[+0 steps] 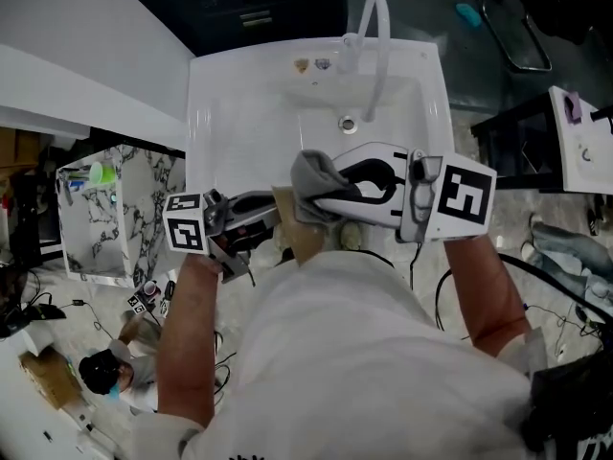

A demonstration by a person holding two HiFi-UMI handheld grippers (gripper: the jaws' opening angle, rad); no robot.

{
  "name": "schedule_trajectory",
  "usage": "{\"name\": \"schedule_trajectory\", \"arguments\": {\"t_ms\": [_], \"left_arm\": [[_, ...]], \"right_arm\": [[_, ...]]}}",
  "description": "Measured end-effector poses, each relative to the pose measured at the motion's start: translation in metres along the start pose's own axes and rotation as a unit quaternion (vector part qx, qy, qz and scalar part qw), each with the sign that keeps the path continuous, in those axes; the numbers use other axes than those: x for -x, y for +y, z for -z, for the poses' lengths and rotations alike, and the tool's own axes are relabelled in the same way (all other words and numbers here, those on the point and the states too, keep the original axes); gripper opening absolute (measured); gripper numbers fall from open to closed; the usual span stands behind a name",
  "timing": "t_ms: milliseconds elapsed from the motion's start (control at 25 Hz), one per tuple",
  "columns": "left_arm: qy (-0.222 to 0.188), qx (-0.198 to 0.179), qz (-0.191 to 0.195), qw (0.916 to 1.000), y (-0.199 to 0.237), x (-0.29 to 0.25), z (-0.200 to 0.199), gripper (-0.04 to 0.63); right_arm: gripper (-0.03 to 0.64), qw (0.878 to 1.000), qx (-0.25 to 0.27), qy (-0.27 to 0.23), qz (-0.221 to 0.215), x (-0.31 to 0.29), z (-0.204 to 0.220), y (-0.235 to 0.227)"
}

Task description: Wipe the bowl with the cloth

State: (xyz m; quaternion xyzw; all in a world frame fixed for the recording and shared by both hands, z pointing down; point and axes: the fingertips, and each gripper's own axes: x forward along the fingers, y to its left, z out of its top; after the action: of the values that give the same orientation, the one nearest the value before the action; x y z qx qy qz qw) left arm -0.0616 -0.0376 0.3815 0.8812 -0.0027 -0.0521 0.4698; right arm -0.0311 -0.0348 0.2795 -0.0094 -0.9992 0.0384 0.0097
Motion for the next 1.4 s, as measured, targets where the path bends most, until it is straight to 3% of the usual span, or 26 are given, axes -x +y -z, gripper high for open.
{"name": "schedule_trajectory", "arguments": {"t_ms": [360,880,1080,1400], "left_arm": [[0.006,-0.017,0.042,0.9989,-0.023,-0.013,-0.002,0.018],[-0.041,-0.027,0.046,0.9977,-0.029,-0.006,-0.018,0.018],[-0.082,-0.020,0.031,0.9960,-0.022,0.003,-0.032,0.018],[-0.102,-0.016,0.013,0.9945,-0.013,0.015,-0.036,0.018]], "right_arm": [[0.046,0.998,-0.036,-0.010,0.041,-0.007,0.010,-0.024],[0.044,0.996,-0.065,0.025,0.053,-0.009,0.048,-0.022],[0.046,0.995,-0.075,0.047,0.039,-0.010,0.062,-0.009],[0.046,0.995,-0.077,0.064,-0.012,-0.011,0.071,0.024]]}}
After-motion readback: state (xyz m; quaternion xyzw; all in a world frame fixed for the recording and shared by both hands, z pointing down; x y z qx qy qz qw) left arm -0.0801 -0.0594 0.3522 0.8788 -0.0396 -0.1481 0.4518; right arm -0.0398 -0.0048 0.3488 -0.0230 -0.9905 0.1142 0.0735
